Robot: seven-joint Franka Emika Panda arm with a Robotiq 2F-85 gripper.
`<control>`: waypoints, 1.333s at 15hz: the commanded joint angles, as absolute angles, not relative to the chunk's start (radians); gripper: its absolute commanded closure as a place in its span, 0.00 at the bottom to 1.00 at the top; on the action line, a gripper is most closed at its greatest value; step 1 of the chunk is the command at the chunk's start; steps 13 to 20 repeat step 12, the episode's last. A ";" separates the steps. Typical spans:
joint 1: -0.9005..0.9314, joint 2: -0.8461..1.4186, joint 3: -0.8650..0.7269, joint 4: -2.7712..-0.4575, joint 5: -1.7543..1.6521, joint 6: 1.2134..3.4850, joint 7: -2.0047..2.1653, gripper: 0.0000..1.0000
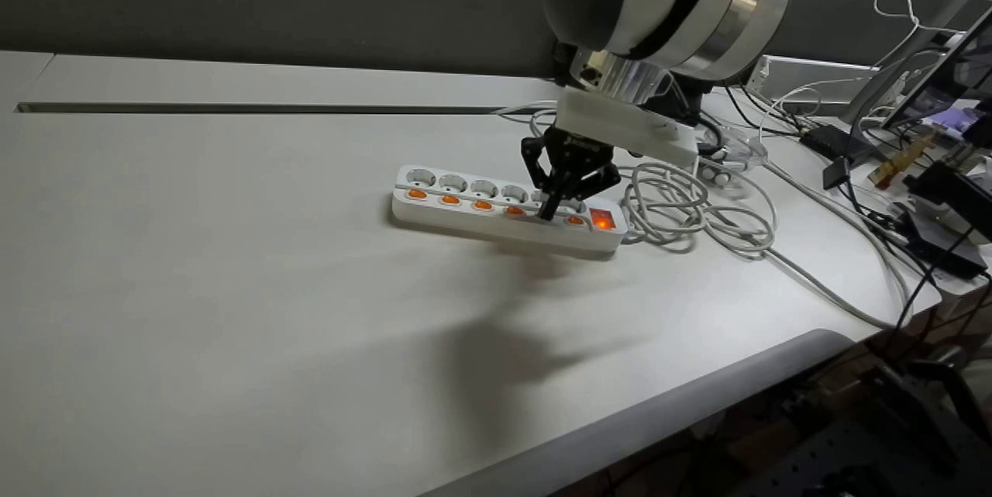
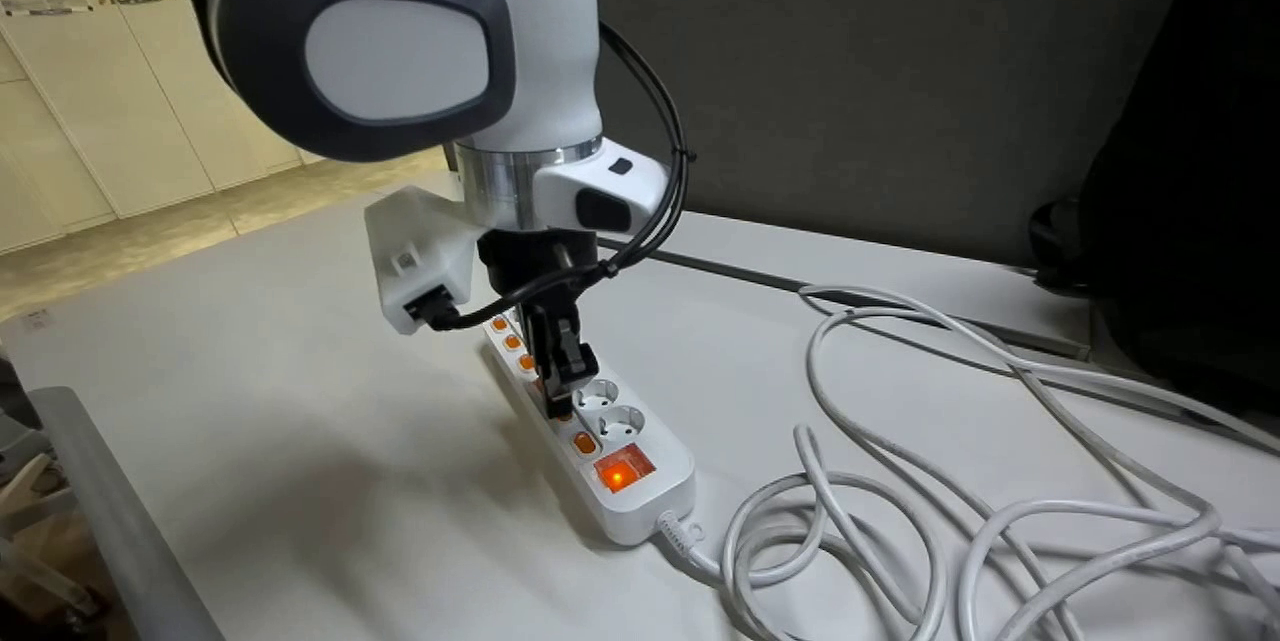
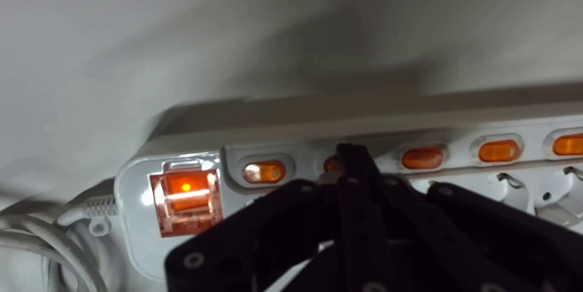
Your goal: Turn off the third switch from the right
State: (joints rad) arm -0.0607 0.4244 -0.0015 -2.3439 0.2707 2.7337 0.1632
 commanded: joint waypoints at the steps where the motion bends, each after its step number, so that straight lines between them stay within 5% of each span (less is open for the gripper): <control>1: -0.061 0.519 -0.012 -2.322 0.286 2.707 0.202 1.00; 20: -0.191 0.547 0.073 -2.273 0.548 2.490 0.057 1.00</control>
